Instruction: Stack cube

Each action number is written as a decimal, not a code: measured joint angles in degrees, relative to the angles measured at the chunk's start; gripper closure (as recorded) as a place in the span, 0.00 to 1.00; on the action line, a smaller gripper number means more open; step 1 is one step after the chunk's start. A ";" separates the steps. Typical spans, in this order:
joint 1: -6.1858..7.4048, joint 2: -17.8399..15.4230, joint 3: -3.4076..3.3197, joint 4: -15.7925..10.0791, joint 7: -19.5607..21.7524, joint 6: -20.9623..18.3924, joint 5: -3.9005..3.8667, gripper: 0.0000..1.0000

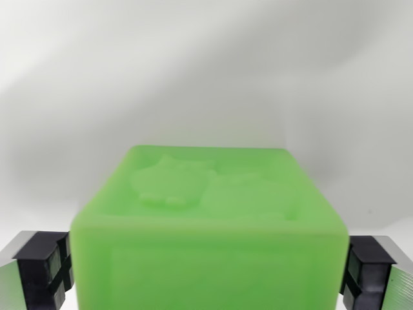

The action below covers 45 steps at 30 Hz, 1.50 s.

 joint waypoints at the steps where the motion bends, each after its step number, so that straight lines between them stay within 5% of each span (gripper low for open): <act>1: 0.00 0.00 0.00 0.00 0.00 0.00 0.00 1.00; 45: 0.02 -1.14 -0.02 -0.28 0.00 -0.53 0.00 1.00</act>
